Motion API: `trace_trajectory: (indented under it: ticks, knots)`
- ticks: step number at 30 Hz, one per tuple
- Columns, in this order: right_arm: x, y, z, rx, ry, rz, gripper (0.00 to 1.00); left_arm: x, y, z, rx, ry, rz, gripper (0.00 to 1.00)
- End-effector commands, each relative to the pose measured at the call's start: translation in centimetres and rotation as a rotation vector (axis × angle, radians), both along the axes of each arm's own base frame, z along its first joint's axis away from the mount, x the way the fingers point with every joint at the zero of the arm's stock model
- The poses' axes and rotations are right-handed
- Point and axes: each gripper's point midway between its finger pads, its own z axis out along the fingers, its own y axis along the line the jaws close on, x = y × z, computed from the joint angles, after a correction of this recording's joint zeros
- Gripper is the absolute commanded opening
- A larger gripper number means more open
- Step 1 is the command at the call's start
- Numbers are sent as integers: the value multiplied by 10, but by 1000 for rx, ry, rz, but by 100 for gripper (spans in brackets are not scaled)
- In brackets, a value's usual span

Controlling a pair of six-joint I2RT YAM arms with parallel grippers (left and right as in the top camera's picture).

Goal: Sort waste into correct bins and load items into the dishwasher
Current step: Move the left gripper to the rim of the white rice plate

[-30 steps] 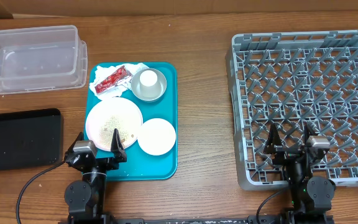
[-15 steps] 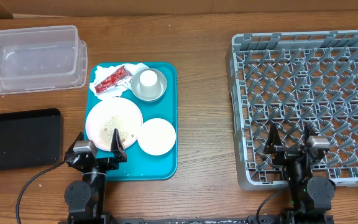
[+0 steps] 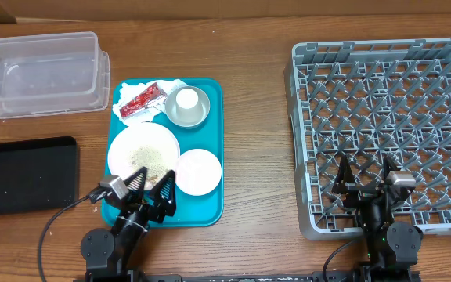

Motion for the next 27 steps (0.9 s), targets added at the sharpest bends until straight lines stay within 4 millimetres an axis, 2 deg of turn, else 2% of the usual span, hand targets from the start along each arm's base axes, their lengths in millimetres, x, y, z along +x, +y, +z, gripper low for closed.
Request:
trace_trajectory:
  ticks: [1,3,8,12,15,19,25,27]
  knots:
    - [0,-3,-1,-7,-8,-15,100,-15,-28,3,-252,117,-171,100]
    - [0,-3,-1,-7,-8,-14,100,-19,-33,12,-316,120,-209,100]
    - [0,-3,-1,-7,-8,-14,100,-44,-54,68,-238,-138,-400,100]
    - [0,-3,-1,-7,-8,-14,100,-45,-45,102,-255,-188,-333,100]
    - [0,-3,-1,-7,-8,-14,100,-42,-36,108,-202,-136,-249,100]
    - [0,-3,-1,-7,-8,-14,100,-37,-25,96,-39,70,-145,100]
    - [0,-3,-1,-7,-8,-15,100,-23,-12,89,97,389,-104,100]
    - [0,-3,-1,-7,-8,-15,100,-18,-16,93,133,477,-164,100]
